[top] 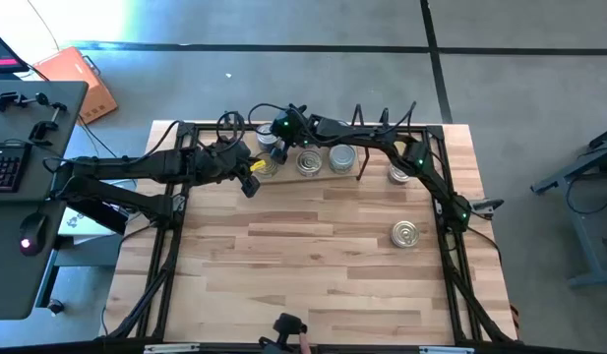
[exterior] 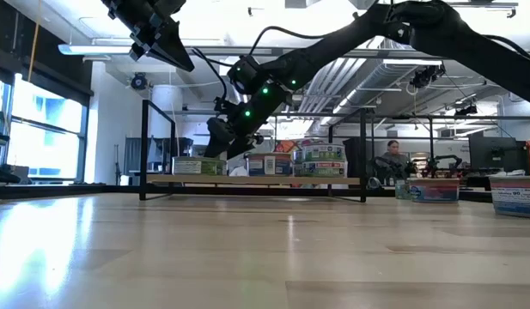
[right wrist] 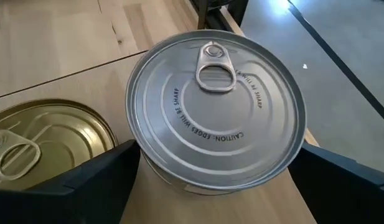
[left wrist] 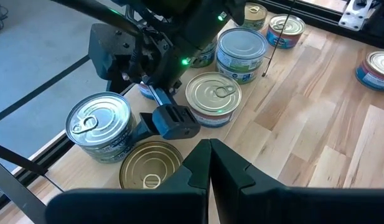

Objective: Stack canned seafood by type on shelf
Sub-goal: Stack the blue-pink tuna can on top of the blue-pink tuna can on the shelf

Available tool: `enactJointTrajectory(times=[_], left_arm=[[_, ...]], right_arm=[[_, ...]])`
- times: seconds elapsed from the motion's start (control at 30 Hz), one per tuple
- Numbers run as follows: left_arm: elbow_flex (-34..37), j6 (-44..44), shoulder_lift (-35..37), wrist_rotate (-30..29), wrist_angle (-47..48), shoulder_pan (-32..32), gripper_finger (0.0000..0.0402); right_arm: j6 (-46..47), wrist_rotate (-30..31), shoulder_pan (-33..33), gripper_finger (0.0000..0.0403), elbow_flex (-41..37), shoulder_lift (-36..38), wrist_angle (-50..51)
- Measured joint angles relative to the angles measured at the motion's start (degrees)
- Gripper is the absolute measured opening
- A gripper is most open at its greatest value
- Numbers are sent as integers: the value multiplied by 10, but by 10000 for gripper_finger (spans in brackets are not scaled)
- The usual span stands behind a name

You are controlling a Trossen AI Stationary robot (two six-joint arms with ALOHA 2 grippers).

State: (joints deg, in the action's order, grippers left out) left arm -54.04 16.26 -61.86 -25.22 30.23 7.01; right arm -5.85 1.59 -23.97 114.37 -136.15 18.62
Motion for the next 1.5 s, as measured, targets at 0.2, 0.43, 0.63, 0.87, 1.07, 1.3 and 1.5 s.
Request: enactJointTrajectory(times=[0.2,0.43,0.63,0.87,1.07,1.3,1.5], left_arm=[[0,0,0,0,1,0,0],[0,0,0,-5,5,0,0],[0,4,0,-26,26,-16,0],[0,34,0,-81,29,-104,0],[0,60,0,-125,15,-207,0],[0,27,-45,-128,-43,-314,0],[53,5,-150,-117,-236,-367,0]], right_arm=[[4,14,0,385,0,13,25],[-17,24,2,385,0,39,98],[-47,78,21,385,0,92,203],[-98,83,97,385,-84,193,244],[-69,138,173,385,-327,348,80],[41,238,312,385,-546,485,-45],[274,352,419,385,-600,568,147]])
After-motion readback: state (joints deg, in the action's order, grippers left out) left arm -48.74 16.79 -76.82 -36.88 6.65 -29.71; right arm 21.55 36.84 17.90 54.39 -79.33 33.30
